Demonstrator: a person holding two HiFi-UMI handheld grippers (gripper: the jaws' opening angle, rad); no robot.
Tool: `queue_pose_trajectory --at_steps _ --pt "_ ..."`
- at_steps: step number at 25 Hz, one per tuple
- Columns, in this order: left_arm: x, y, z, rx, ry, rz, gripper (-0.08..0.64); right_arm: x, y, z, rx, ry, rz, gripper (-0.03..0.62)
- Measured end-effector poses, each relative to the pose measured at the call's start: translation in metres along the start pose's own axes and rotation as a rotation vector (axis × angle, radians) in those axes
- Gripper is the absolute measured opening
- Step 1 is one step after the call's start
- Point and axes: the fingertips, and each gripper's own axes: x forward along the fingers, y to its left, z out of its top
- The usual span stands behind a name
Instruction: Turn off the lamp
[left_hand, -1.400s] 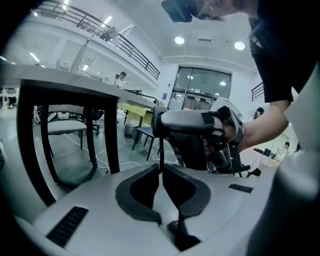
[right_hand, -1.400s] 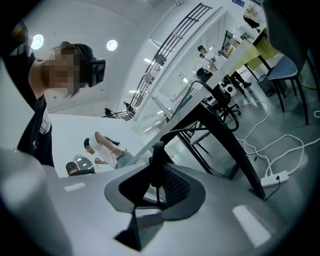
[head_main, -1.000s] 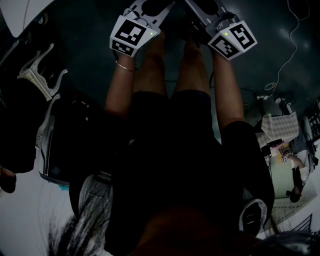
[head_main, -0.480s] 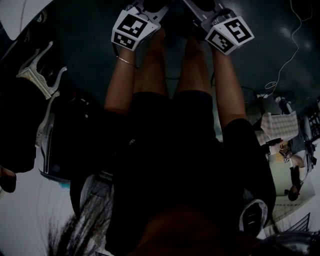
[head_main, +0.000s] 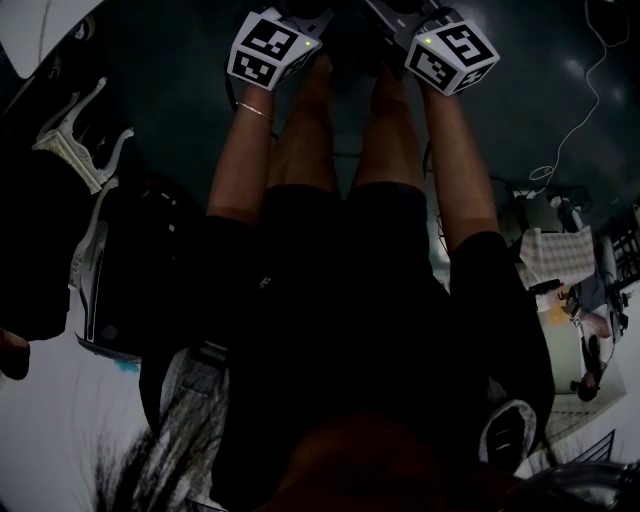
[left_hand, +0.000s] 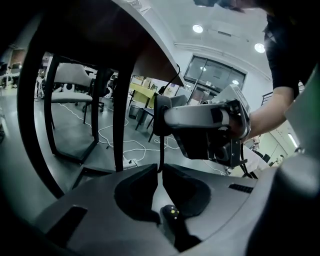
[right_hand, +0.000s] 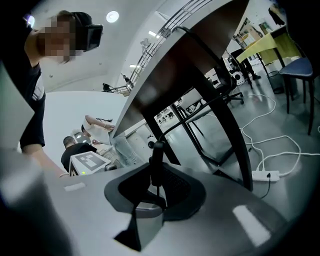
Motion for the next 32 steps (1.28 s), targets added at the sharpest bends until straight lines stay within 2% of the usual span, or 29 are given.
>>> queue_pose_trajectory --at_steps 5,11,14,21,32 --pt "-0.003 0.005 -0.017 0.011 0.060 0.015 0.023 0.009 0.004 -0.015 -0.009 0.029 -0.027 0.067" --pt "0.026 0.010 -0.033 -0.032 0.140 0.029 0.023 0.003 -0.026 -0.035 -0.046 0.107 -0.060 0.067" --pt "0.024 0.014 -0.039 -0.045 0.152 0.045 0.023 0.005 -0.030 -0.038 -0.046 0.115 -0.082 0.067" --pt "0.015 0.022 -0.039 -0.078 0.109 0.061 0.023 0.012 -0.040 -0.039 -0.028 0.114 -0.112 0.067" --pt "0.009 0.026 -0.024 -0.055 0.062 0.090 0.006 0.014 -0.051 -0.048 -0.008 0.120 -0.137 0.067"
